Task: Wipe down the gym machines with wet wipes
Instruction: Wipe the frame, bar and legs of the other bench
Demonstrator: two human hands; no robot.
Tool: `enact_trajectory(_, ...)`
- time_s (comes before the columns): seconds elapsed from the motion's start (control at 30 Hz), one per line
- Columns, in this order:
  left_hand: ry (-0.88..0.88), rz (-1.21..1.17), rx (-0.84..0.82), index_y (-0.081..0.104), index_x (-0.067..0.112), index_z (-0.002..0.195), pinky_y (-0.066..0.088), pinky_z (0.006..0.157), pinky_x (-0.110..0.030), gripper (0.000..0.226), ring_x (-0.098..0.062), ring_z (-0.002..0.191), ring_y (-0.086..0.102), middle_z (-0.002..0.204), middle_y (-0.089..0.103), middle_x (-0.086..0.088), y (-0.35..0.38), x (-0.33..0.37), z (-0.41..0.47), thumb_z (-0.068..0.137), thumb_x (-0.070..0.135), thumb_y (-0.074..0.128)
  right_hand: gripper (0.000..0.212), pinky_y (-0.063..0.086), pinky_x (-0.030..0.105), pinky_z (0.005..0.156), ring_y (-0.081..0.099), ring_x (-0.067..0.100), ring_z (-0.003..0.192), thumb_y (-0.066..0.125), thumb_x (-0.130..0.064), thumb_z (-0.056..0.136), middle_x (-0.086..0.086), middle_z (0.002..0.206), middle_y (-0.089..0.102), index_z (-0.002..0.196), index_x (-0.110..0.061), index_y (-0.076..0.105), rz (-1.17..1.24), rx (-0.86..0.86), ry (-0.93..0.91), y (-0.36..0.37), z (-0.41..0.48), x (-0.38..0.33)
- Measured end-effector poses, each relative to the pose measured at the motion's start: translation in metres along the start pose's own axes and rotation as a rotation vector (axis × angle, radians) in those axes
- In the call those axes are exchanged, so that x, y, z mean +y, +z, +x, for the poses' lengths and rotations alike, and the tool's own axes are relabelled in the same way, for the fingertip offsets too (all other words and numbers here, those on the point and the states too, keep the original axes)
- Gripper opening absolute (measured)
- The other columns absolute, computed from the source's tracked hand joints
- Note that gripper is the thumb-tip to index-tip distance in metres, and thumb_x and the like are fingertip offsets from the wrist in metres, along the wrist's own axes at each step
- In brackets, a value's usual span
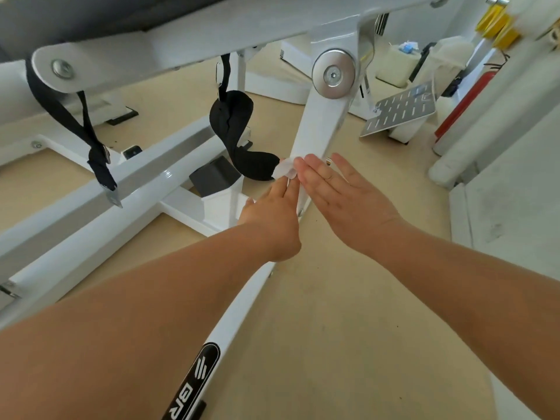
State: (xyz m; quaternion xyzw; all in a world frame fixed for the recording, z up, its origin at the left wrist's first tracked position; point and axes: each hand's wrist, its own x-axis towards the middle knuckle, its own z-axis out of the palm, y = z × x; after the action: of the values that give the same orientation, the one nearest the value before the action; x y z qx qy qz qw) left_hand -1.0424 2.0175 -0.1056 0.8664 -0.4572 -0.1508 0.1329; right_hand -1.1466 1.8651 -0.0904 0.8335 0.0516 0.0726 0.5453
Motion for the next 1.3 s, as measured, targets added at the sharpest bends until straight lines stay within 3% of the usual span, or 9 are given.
enact_trajectory(0.17, -0.046, -0.068, -0.053, -0.026, 0.019, 0.156, 0.048, 0.101, -0.047, 0.119, -0.023, 0.121, 0.054, 0.158, -0.041, 0.005, -0.005, 0.006, 0.0, 0.084, 0.014, 0.068, 0.068, -0.011, 0.055, 0.124, -0.007, 0.034, 0.158, 0.019, -0.017, 0.099, 0.018, 0.17, -0.01, 0.161, 0.001, -0.001, 0.006, 0.076, 0.119, -0.006, 0.006, 0.05)
enact_trajectory(0.3, -0.032, -0.114, -0.036, -0.021, 0.021, 0.158, 0.049, 0.072, -0.034, 0.115, -0.019, 0.092, 0.059, 0.159, -0.039, 0.007, -0.014, 0.005, 0.0, 0.085, 0.015, 0.068, 0.072, -0.006, 0.053, 0.126, -0.008, 0.033, 0.157, 0.026, -0.018, 0.099, 0.018, 0.17, -0.01, 0.16, 0.002, -0.006, 0.042, 0.062, 0.217, -0.02, 0.015, 0.056)
enact_trajectory(0.37, -0.021, -0.106, -0.038, -0.018, 0.021, 0.159, 0.051, 0.078, -0.035, 0.115, -0.021, 0.111, 0.059, 0.162, -0.033, 0.006, -0.019, 0.005, -0.002, 0.086, 0.021, 0.071, 0.073, -0.007, 0.054, 0.125, -0.009, 0.035, 0.157, 0.025, -0.022, 0.1, 0.019, 0.169, -0.014, 0.16, 0.001, -0.01, 0.001, -0.024, 0.122, -0.02, 0.015, 0.032)
enact_trajectory(0.47, -0.012, -0.038, -0.129, -0.01, 0.017, 0.161, 0.044, 0.105, -0.037, 0.112, -0.022, 0.147, 0.033, 0.166, -0.023, 0.001, -0.022, 0.004, -0.011, 0.089, 0.038, 0.073, 0.075, -0.01, 0.056, 0.123, -0.015, 0.037, 0.156, 0.023, -0.03, 0.102, 0.02, 0.167, -0.022, 0.158, 0.0, -0.016, -0.008, -0.182, -0.042, -0.023, 0.011, 0.003)
enact_trajectory(0.57, -0.035, 0.02, -0.234, 0.008, 0.013, 0.162, 0.04, 0.112, -0.04, 0.1, -0.022, 0.146, 0.035, 0.165, -0.027, 0.003, -0.007, -0.013, -0.023, 0.091, 0.047, 0.068, 0.074, -0.012, 0.058, 0.124, -0.022, 0.037, 0.154, 0.019, -0.03, 0.103, 0.022, 0.163, -0.031, 0.156, 0.002, -0.023, -0.034, -0.199, -0.01, -0.024, 0.013, 0.009)
enact_trajectory(0.73, -0.106, 0.053, -0.335, -0.004, 0.017, 0.162, 0.036, 0.115, -0.045, 0.105, -0.026, 0.15, 0.028, 0.169, -0.011, 0.003, 0.053, -0.05, -0.038, 0.089, 0.056, 0.062, 0.073, -0.008, 0.056, 0.125, -0.018, 0.037, 0.155, 0.017, -0.021, 0.099, 0.022, 0.165, -0.028, 0.156, 0.003, -0.021, 0.01, -0.111, 0.197, -0.019, 0.014, 0.007)
enact_trajectory(0.93, -0.067, 0.2, -0.592, 0.023, 0.018, 0.159, 0.035, 0.116, -0.042, 0.084, -0.017, 0.147, 0.033, 0.169, 0.001, 0.007, 0.126, -0.072, -0.068, 0.089, 0.051, 0.056, 0.076, -0.01, 0.057, 0.124, -0.018, 0.041, 0.155, 0.024, -0.022, 0.1, 0.027, 0.163, -0.028, 0.156, 0.006, -0.019, 0.029, -0.152, 0.071, 0.005, 0.021, -0.064)
enact_trajectory(1.17, 0.017, 0.356, -0.647, 0.0, 0.015, 0.162, 0.012, 0.125, -0.05, 0.091, -0.015, 0.155, 0.01, 0.168, -0.015, 0.0, 0.146, -0.079, -0.072, 0.089, 0.033, 0.051, 0.074, -0.019, 0.069, 0.115, -0.027, 0.044, 0.151, 0.027, -0.024, 0.102, 0.028, 0.159, -0.035, 0.158, 0.004, -0.012, 0.079, -0.383, -0.214, 0.03, 0.009, -0.15)
enact_trajectory(1.3, 0.018, 0.329, -0.677, -0.005, 0.022, 0.162, 0.006, 0.125, -0.054, 0.088, -0.01, 0.155, 0.003, 0.166, -0.021, 0.008, 0.137, -0.09, -0.071, 0.09, 0.026, 0.047, 0.071, -0.023, 0.066, 0.114, -0.025, 0.041, 0.152, 0.026, -0.02, 0.101, 0.025, 0.161, -0.032, 0.159, 0.003, -0.009, 0.099, -0.357, -0.173, 0.033, 0.008, -0.146)
